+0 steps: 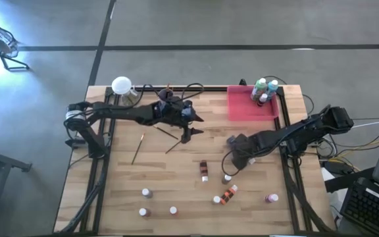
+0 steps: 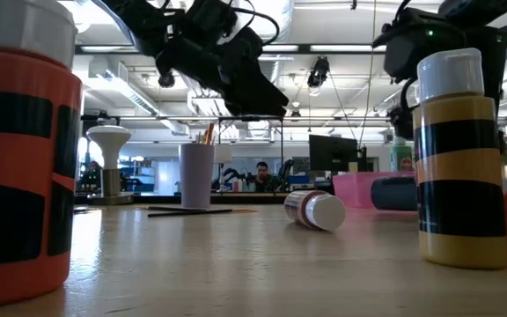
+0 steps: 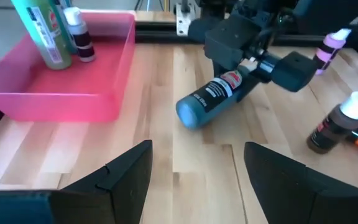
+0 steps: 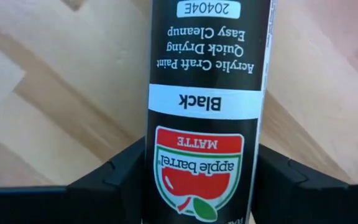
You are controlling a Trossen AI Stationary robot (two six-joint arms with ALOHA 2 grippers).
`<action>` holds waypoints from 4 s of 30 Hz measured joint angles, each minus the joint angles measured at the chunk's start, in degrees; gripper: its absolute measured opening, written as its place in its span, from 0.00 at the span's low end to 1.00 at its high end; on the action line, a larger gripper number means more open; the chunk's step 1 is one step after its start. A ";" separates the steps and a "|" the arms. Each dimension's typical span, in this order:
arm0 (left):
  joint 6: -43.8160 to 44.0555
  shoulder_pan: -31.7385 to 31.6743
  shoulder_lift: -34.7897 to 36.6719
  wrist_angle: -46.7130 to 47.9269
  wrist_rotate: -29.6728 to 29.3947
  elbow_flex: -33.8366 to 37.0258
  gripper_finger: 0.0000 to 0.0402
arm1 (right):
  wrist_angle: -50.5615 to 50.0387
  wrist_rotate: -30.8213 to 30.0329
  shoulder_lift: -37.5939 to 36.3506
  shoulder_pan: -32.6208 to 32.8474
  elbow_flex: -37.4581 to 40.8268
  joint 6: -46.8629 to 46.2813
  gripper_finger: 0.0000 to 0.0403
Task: Pick & Place Paint Supplies
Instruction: Put the large black paint bottle into the pink bin
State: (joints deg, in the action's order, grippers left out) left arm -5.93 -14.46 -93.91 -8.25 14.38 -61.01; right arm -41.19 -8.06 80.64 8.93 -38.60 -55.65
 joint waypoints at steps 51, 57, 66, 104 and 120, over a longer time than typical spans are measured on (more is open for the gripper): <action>58.65 -9.02 -31.63 3.69 66.80 -31.22 0.65 | -0.22 -6.10 0.04 3.34 -19.11 45.26 0.46; 58.13 -6.49 -31.67 5.65 67.67 -31.17 0.65 | -0.50 -8.67 1.23 3.61 -22.80 50.16 0.46; 56.82 -2.92 -31.67 8.39 67.07 -31.08 0.65 | -7.08 -11.36 8.10 3.73 -29.50 54.86 0.46; 49.46 2.28 -31.58 11.22 70.56 -30.88 0.84 | -12.64 -13.53 12.96 5.09 -35.96 55.58 0.47; 49.52 2.16 -31.56 11.50 70.13 -30.96 0.65 | -12.59 -13.38 12.75 5.13 -35.98 55.62 0.46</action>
State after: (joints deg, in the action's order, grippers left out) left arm 43.59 -12.29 -125.47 3.25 84.51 -91.98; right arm -53.78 -21.43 93.39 14.06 -74.59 -0.03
